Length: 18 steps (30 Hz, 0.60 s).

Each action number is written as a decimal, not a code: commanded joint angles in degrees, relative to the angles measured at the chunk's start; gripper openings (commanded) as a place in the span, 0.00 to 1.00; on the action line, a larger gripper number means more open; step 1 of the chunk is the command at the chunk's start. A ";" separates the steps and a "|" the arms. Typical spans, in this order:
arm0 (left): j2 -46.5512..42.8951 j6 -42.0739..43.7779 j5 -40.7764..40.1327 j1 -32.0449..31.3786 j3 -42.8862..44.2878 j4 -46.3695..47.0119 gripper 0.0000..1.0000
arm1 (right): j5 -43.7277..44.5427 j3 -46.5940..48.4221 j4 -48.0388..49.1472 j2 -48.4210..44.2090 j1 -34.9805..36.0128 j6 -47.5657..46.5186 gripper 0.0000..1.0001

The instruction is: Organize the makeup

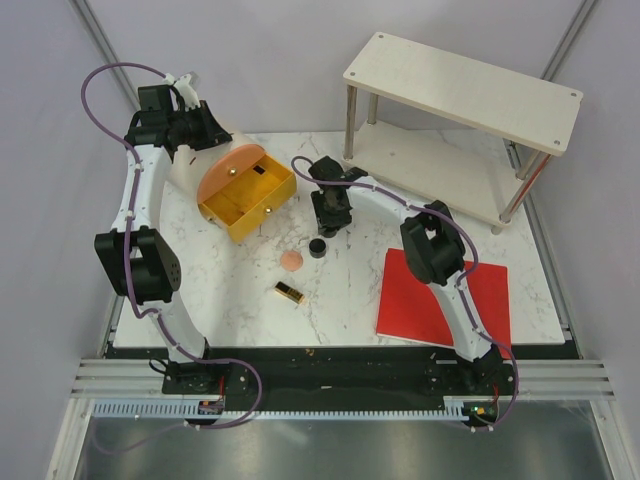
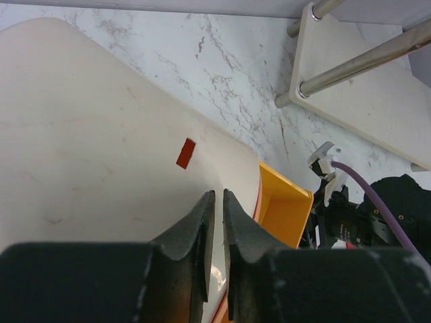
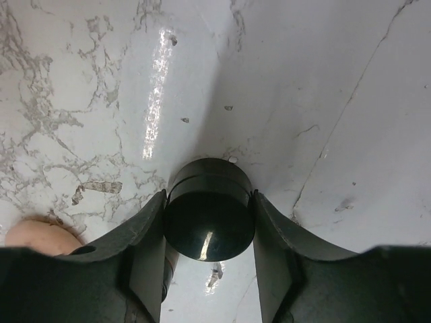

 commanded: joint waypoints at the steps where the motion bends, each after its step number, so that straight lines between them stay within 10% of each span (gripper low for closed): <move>1: 3.83 1.43 -4.15 0.74 -3.39 -12.24 0.19 | -1.36 -2.59 2.84 -0.92 -1.20 1.91 0.18; 18: 4.01 1.26 -3.54 0.75 -3.48 -12.33 0.19 | -8.38 2.15 2.67 -12.52 -2.34 2.26 0.07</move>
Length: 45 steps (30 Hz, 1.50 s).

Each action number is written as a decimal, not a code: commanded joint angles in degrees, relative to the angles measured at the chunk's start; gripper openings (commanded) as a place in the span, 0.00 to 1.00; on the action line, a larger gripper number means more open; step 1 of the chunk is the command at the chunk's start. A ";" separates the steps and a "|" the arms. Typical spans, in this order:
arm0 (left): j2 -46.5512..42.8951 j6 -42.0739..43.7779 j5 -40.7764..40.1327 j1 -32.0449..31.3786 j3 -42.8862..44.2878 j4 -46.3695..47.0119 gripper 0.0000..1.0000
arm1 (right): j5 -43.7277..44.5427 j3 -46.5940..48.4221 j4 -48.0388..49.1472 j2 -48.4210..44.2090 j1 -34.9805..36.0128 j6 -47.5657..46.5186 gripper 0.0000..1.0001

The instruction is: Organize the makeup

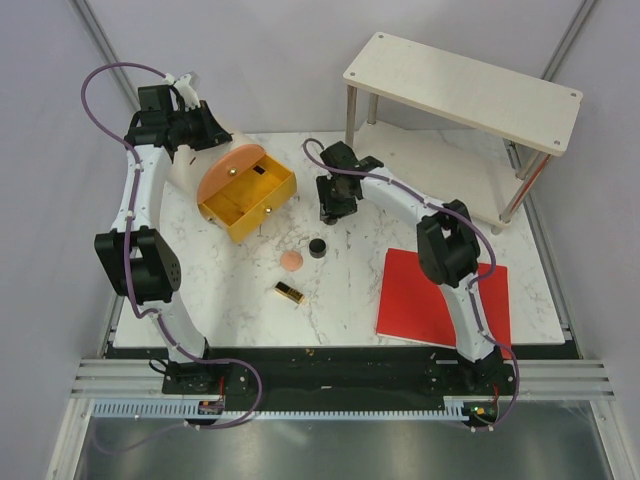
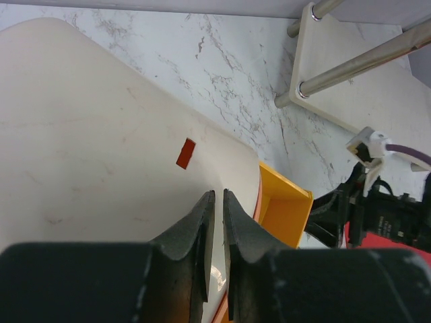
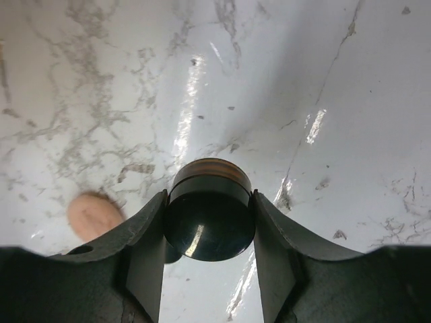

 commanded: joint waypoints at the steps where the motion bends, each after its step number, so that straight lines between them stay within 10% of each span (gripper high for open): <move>1: 4.01 1.26 -3.58 0.74 -3.42 -12.42 0.19 | -5.76 3.99 1.05 -7.85 0.13 0.58 0.07; 33: 4.09 0.82 -2.00 0.74 -4.03 -12.41 0.19 | -15.79 21.65 24.08 2.16 4.61 13.40 0.11; 45: 4.09 0.99 -2.18 0.74 -4.12 -12.33 0.19 | -16.32 23.06 25.23 7.79 4.61 18.24 0.31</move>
